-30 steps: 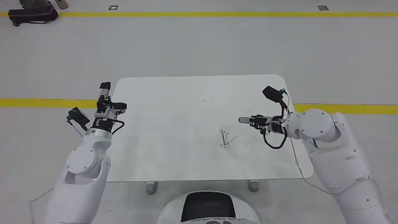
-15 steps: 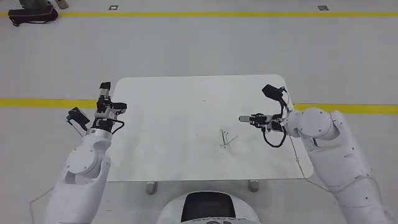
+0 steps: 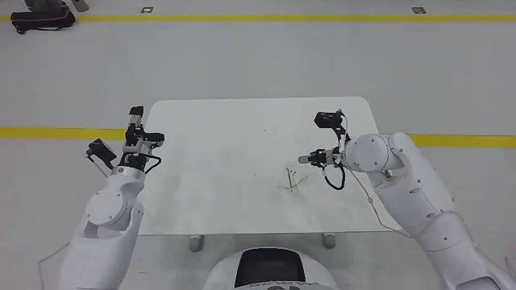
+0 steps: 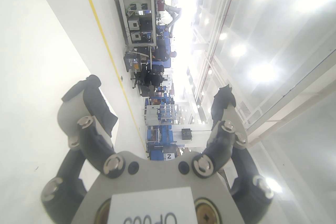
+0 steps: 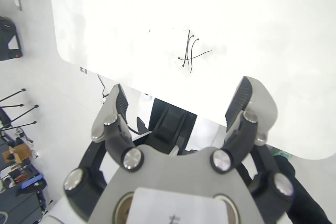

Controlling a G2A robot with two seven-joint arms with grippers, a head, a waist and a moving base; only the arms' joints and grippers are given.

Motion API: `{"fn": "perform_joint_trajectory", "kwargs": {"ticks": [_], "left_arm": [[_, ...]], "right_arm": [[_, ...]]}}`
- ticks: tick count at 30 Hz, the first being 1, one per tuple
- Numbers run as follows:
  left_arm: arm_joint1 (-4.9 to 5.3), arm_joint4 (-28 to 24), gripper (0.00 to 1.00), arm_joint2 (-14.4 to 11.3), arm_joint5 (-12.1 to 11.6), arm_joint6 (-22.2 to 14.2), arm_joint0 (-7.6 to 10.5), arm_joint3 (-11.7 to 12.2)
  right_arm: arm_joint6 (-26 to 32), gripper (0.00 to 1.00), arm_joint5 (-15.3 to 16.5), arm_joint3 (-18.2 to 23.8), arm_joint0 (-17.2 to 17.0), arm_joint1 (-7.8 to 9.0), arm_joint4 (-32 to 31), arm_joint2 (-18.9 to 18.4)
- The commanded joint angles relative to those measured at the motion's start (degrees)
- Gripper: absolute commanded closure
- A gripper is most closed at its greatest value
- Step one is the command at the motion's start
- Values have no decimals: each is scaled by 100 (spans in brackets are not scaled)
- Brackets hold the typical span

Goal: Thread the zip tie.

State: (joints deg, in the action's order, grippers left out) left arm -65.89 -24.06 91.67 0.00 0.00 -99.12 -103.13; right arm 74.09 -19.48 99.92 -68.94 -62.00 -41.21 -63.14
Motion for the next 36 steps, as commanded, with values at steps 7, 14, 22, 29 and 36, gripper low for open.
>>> {"fn": "perform_joint_trajectory", "kwargs": {"ticks": [7, 14, 22, 29, 36], "left_arm": [[0, 0, 0, 0, 0, 0, 0, 0], [0, 0, 0, 0, 0, 0, 0, 0], [0, 0, 0, 0, 0, 0, 0, 0], [0, 0, 0, 0, 0, 0, 0, 0], [0, 0, 0, 0, 0, 0, 0, 0]], "right_arm": [[34, 0, 0, 1, 10, -5, -30, 28], [34, 0, 0, 1, 10, -5, -30, 28], [-204, 0, 0, 30, -28, -37, -190, 244], [-268, 0, 0, -212, 261, -280, -450, 798], [-154, 0, 0, -805, 557, -708, -892, 1170]]}}
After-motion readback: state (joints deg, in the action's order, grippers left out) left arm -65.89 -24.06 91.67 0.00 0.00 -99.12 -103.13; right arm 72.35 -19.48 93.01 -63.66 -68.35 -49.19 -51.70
